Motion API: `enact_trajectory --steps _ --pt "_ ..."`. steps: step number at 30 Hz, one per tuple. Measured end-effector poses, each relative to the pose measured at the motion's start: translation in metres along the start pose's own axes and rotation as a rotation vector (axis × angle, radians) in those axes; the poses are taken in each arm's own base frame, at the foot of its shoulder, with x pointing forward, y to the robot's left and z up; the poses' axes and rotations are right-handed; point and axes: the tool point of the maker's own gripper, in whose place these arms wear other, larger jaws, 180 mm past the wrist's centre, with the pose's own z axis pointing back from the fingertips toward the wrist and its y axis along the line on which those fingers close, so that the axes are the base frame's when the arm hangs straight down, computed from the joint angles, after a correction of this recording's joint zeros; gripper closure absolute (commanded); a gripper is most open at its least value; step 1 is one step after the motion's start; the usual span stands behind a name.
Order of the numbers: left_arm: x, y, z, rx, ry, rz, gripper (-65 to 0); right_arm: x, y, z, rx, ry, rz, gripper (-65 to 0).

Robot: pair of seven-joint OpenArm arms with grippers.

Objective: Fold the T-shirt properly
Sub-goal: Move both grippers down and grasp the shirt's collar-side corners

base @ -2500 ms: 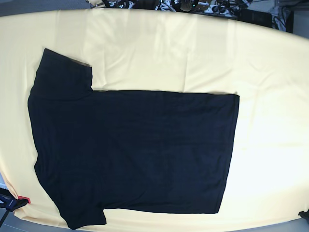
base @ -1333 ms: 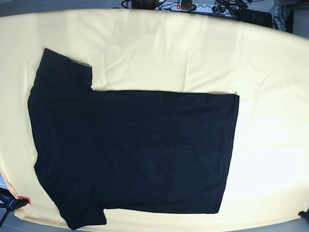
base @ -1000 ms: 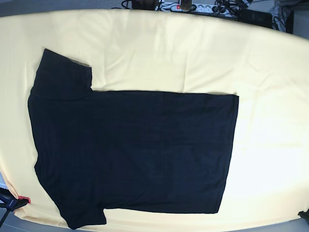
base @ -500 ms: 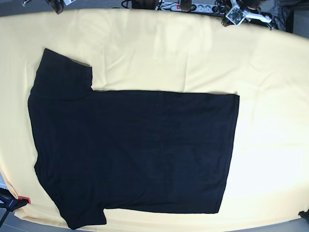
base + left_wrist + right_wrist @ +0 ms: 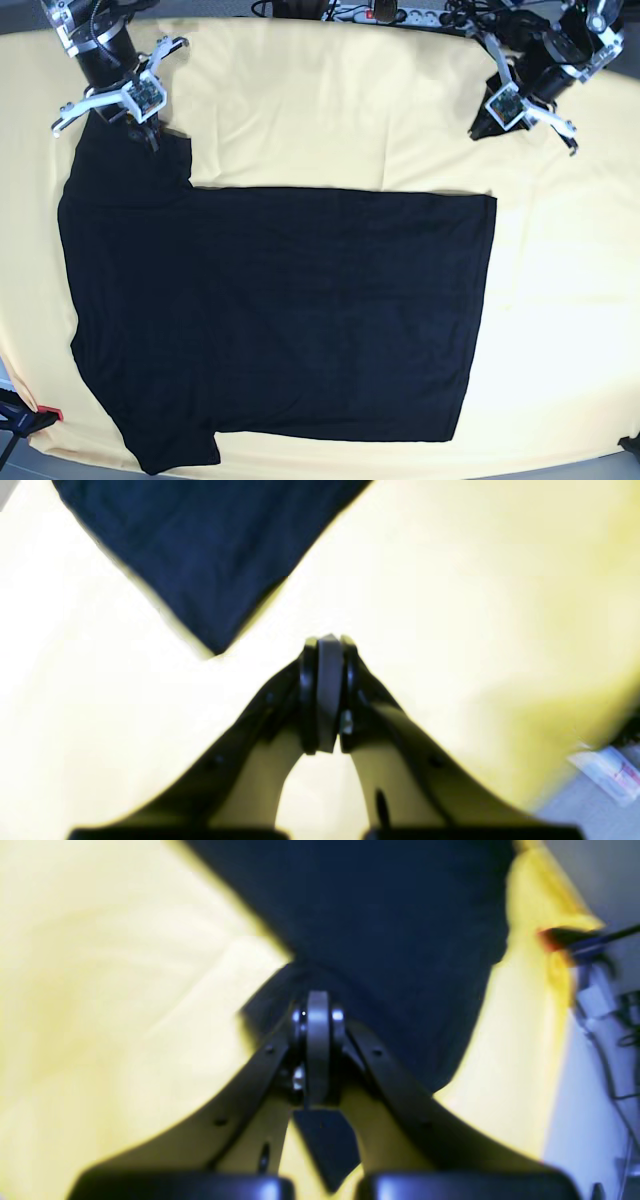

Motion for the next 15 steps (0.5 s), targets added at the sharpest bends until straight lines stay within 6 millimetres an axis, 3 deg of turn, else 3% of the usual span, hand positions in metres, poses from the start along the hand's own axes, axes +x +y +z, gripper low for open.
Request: enact_trajectory --steps 1,2,5,6,10,15 --pt "-0.004 0.003 -0.003 -0.037 -0.014 -0.022 0.0 -0.002 0.003 -0.003 0.017 0.004 0.003 0.0" --pt "-0.008 0.007 -0.006 -0.075 -0.02 -0.041 -4.9 -0.004 0.007 -0.006 0.042 0.006 0.008 0.0" --pt "-0.027 0.022 -0.016 -0.149 -0.006 -0.076 -35.4 -0.01 0.005 -0.013 0.044 0.009 0.019 0.0" --pt "-0.033 0.027 -0.018 -0.166 0.004 -0.087 -40.7 -0.016 0.005 -0.015 0.042 0.025 0.021 0.0" --pt "-0.05 0.042 -0.036 -0.216 0.05 -0.133 -41.8 -0.042 0.018 -0.017 0.089 0.097 0.017 0.0" --pt "-0.035 0.06 -0.067 -0.206 0.03 -0.241 -41.7 -0.048 0.017 -0.019 0.077 0.11 0.009 0.0"
